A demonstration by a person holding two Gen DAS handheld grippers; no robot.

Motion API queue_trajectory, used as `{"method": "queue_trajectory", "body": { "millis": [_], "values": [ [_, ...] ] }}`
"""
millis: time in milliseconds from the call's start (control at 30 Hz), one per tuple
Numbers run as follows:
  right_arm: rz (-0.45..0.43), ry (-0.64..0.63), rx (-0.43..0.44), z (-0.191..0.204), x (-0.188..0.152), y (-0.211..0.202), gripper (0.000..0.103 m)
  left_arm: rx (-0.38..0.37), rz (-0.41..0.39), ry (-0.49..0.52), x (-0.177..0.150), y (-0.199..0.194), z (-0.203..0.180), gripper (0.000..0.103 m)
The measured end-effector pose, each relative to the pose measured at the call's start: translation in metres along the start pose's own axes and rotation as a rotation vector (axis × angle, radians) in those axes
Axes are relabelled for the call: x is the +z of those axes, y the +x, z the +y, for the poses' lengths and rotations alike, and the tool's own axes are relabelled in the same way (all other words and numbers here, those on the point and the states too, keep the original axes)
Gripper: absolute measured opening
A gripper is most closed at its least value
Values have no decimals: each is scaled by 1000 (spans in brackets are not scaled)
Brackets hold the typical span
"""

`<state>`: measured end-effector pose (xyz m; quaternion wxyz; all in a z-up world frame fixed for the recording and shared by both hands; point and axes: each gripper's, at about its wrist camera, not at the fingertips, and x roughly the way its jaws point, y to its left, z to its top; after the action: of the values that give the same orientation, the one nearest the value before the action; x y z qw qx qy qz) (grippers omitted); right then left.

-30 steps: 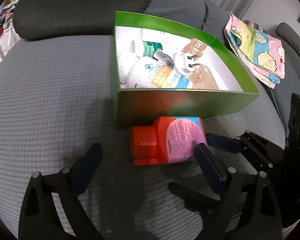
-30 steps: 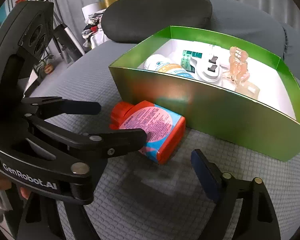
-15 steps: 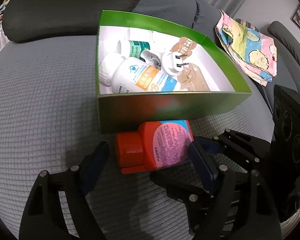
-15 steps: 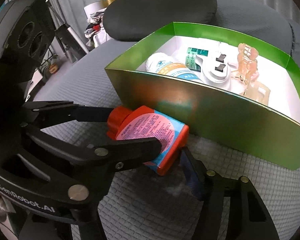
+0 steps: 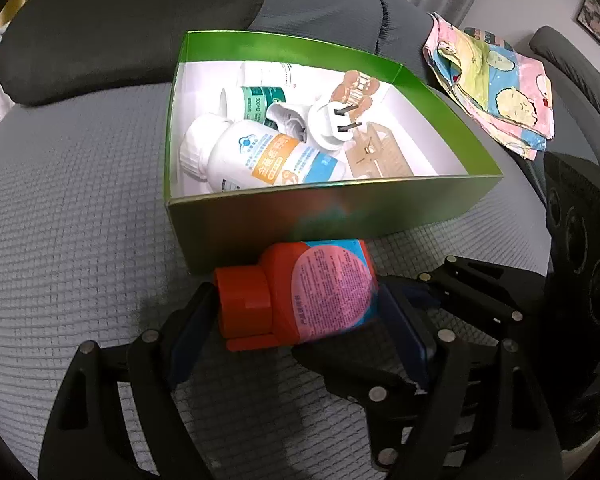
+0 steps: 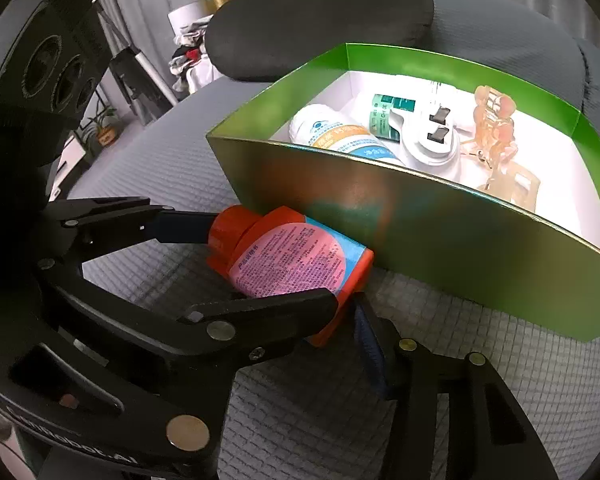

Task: Organize rigid objects
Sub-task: 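Close the right tool around the red-capped pink bottle, then lift the red-capped bottle with the right tool and carry it over the box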

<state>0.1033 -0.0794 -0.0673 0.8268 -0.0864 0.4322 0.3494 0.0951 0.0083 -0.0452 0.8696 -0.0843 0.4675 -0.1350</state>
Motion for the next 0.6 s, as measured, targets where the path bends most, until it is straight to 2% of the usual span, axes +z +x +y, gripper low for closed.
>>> {"method": "queue_trajectory", "body": {
  "millis": [333,600],
  "values": [
    [-33,14,12,6,-7,-16,54,24,-30,17,-5,-14,-11,78],
    [-84,12,8,14,-15,-46,54,34,-72,57,-8,-35,-33,78]
  ]
}}
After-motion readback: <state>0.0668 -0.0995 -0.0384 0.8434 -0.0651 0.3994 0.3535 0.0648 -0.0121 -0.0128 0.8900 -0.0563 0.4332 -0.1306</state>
